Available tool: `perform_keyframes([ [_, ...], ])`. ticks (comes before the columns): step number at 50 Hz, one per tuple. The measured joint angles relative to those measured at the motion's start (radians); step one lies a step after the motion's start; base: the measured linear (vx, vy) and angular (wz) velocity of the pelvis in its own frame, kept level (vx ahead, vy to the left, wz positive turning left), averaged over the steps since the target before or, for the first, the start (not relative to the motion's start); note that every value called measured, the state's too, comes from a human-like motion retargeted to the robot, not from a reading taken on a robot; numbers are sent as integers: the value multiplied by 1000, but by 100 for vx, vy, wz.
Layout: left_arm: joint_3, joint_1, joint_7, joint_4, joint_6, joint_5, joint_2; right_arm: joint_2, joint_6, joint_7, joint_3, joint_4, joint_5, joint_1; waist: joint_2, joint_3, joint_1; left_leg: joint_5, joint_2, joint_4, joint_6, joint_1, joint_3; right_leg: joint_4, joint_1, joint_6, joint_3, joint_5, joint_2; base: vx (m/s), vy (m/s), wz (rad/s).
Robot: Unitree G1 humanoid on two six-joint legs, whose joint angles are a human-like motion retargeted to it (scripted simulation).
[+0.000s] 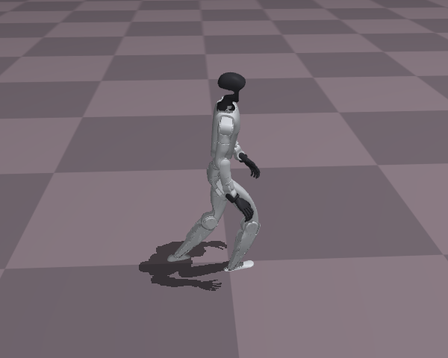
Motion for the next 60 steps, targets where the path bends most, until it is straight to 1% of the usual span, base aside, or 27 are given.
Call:
perform_keyframes([
  [2,-12,-10,10,6,-4,12,-2,4,-3,2,9,24,11,13,-21,7,-7,-42,-15,-5,25,-34,13,11,-39,19,13,4,-4,-31,2,-6],
  [3,-15,-27,14,14,-6,19,3,6,-8,6,13,37,21,8,-33,-4,-12,-35,-33,-64,41,-46,19,-7,-67,31,22,6,-15,-33,2,-7],
  [5,-28,-33,17,28,-3,35,4,11,-11,13,25,52,31,19,-63,7,-19,-49,-45,-71,59,-76,51,-2,-100,45,37,-24,-27,-37,1,-12],
  [7,-36,-48,14,59,1,52,16,20,-20,28,36,60,45,15,-84,0,-25,-25,-59,-127,75,-101,68,-15,-129,57,52,-41,-45,-36,-1,-11],
  [10,-50,-31,4,99,14,69,16,29,-27,39,62,62,47,22,-119,4,-24,-16,-60,-100,79,-150,100,42,-138,54,53,-78,-81,-38,-6,-25],
  [14,-62,-3,-11,146,20,71,24,33,-34,47,92,41,43,16,-146,-18,-18,11,-46,-93,76,-201,127,143,-128,26,23,-123,-184,-31,-11,-18],
  [15,-64,5,-14,153,20,68,26,33,-35,46,97,32,42,13,-151,-26,-17,18,-41,-93,75,-210,133,169,-124,18,16,-134,-217,-21,-14,-2],
  [17,-61,19,-29,156,14,49,35,25,-33,50,103,2,35,5,-158,-52,-24,95,-62,-246,77,-163,132,187,-104,2,1,-153,-299,-16,-17,4],
  [20,-55,50,-29,155,10,29,32,25,-38,37,110,-21,25,-4,-190,-72,-15,100,-57,-219,70,-175,156,228,-77,-5,6,-177,-402,-16,-23,-15],
  [22,-45,68,-31,147,6,12,37,26,-42,33,116,-43,14,-16,-203,-85,-11,118,-53,-251,64,-157,162,220,-53,-5,-2,-196,-447,-5,-27,-15],
  [23,-34,74,-37,137,3,-1,48,24,-42,37,121,-60,5,-27,-200,-88,-10,160,-53,-350,60,-106,161,195,-28,-8,-18,-200,-455,0,-30,-19],
  [24,-28,82,-37,133,1,-9,48,25,-45,37,127,-71,-2,-34,-211,-92,-7,177,-56,-378,57,-87,166,189,-18,-8,-21,-208,-473,-1,-32,-21],
  [27,-10,103,-28,130,-4,-30,44,33,-53,33,149,-96,-27,-53,-254,-109,7,179,-57,-363,48,-82,185,190,-14,-11,-23,-239,-514,-3,-34,-25],
  [30,19,119,-22,124,-10,-55,47,47,-62,38,176,-118,-59,-80,-276,-127,25,176,-30,-348,46,-88,208,168,-21,-35,-37,-249,-502,0,-33,-35],
  [35,61,146,-20,117,-6,-89,40,67,-68,58,205,-121,-90,-115,-295,-155,46,86,49,-253,96,-128,312,131,-16,-57,-64,-249,-457,7,-29,-22],
  [38,69,164,-20,118,2,-94,39,71,-63,78,207,-102,-67,-115,-277,-149,80,2,87,-107,113,-187,315,77,33,-46,-99,-249,-392,16,-23,-43],
  [40,61,173,-18,123,6,-89,34,66,-57,85,197,-82,-45,-107,-237,-130,116,-65,128,8,118,-232,290,10,96,-34,-140,-231,-322,19,-20,-38],
  [45,45,194,-9,158,6,-55,17,49,-65,68,165,-49,-3,-63,-233,-102,154,-95,26,44,129,-282,213,-60,165,25,-138,-149,-276,21,-19,-7],
  [47,44,198,-11,171,7,-51,11,42,-74,59,152,-53,11,-45,-219,-92,164,-97,6,49,132,-302,177,-63,175,27,-149,-139,-257,22,-17,-10],
  [48,46,199,-12,176,8,-52,8,38,-80,57,145,-57,20,-37,-212,-85,167,-99,0,61,134,-311,157,-54,178,24,-155,-143,-248,22,-17,-7],
  [51,63,200,-8,182,10,-73,0,27,-98,56,122,-77,45,-16,-207,-61,168,-131,-13,133,146,-332,100,28,168,-1,-163,-200,-242,22,-15,9],
  [53,86,196,1,181,10,-99,-6,20,-107,56,100,-94,59,-8,-212,-47,165,-153,-22,172,157,-346,67,96,144,-29,-165,-242,-247,22,-12,27],
  [55,117,191,17,178,12,-128,-11,19,-108,51,74,-103,68,0,-219,-52,168,-156,-23,180,163,-371,48,123,107,-62,-159,-249,-246,24,-9,10],
  [57,140,196,20,178,17,-161,-16,20,-105,55,58,-97,80,16,-211,-47,180,-156,-9,195,149,-340,34,119,140,-84,-159,-249,-227,40,-5,-18],
  [58,142,201,18,183,21,-167,-16,20,-103,58,56,-88,83,26,-198,-22,190,-156,15,228,127,-286,33,119,206,-84,-168,-249,-212,53,-3,-23],
  [60,131,204,12,201,33,-169,-9,16,-97,62,59,-58,90,39,-186,9,194,-73,25,196,86,-175,24,86,326,-62,-178,-194,-204,58,-2,-6],
])
